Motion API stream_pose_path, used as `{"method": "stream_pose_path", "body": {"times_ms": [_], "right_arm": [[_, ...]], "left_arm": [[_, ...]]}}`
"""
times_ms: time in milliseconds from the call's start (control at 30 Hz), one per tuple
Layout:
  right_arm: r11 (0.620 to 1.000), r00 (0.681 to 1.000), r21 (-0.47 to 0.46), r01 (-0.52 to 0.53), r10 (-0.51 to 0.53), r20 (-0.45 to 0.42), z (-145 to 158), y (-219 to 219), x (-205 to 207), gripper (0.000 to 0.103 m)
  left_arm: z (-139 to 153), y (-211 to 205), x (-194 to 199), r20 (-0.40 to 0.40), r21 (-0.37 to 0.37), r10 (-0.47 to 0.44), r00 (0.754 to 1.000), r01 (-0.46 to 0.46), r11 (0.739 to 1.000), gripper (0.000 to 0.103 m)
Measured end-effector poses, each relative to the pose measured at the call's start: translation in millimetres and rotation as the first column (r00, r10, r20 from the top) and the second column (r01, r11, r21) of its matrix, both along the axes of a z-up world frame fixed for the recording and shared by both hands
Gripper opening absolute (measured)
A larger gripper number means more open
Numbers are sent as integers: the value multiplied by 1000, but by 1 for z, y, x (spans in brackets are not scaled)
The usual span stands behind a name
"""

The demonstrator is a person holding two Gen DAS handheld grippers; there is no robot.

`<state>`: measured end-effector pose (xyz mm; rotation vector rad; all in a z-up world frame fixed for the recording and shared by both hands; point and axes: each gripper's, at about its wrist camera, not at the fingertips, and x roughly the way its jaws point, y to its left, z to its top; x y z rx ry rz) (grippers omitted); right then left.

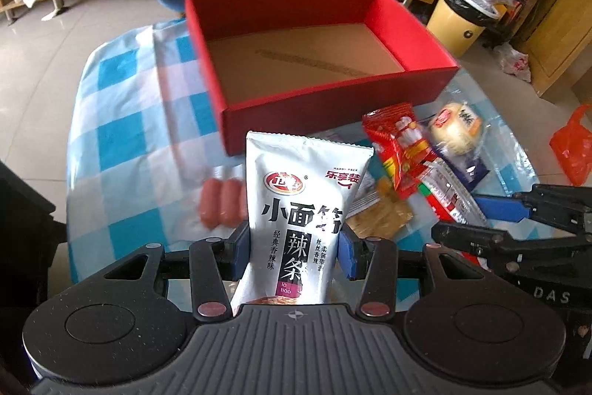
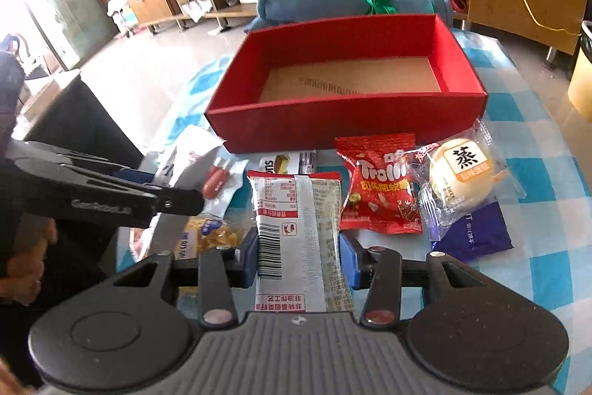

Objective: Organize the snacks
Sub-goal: 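Lift and carry both held snacks over the red box with both tools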

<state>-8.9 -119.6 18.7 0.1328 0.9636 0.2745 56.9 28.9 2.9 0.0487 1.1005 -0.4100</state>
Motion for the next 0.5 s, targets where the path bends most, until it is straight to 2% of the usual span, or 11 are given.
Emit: {"method": "stream_pose_path", "body": {"times_ms": [100,267,500], "right_arm": [[999,1000,38,5,-4,-9,2,-5,-5,39],[998,998,44,34,-36,47,19,-13,-5,39],[997,991,3,79,-79,106,36,-17,25,39]], "left_arm": [[5,-5,-2,13,-3,1,1000,-1,1000,54],[17,-16,0,38,-7,2,999,-2,1000,54],[31,-34,26,93,-42,-4,996,8,999,54]]}}
